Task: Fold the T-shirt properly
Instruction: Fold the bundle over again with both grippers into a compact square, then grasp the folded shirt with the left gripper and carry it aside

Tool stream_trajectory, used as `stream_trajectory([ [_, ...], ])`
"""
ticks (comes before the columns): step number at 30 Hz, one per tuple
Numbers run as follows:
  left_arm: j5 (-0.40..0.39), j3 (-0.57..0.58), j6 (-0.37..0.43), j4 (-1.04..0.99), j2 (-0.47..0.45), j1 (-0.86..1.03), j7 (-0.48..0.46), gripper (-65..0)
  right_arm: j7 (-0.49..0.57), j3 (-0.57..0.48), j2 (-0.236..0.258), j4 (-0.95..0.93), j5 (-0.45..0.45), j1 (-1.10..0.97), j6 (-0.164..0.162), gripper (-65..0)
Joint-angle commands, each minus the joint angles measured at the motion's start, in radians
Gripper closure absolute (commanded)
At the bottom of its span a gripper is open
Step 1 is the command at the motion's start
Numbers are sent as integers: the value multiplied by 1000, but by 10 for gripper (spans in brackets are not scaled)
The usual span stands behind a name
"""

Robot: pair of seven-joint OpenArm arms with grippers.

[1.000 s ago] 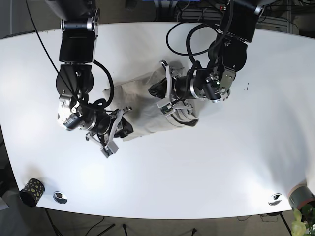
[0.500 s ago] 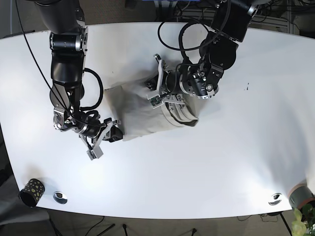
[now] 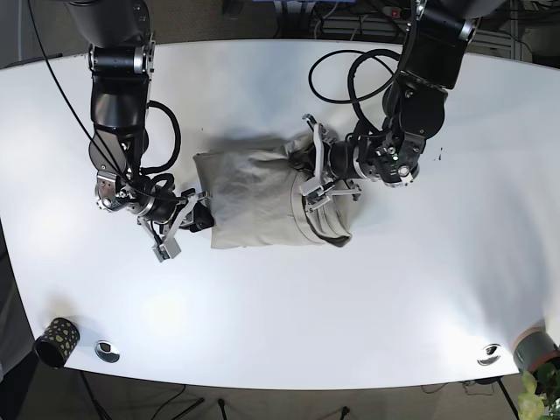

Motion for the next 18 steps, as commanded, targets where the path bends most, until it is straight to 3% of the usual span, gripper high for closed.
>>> stream_trajectory([
  [1,36,-16,10,12,-38,-15,32,-3,-11,2,7,96,3,-21,10,-122],
  [10,34,-83,10,89,-127,-35,34,0,-129,8,-29,366,-8,-100,10,-122],
  [18,34,-241,10,209,-113,3,104,0,-129,0,-36,264,-11,31,10,-122],
])
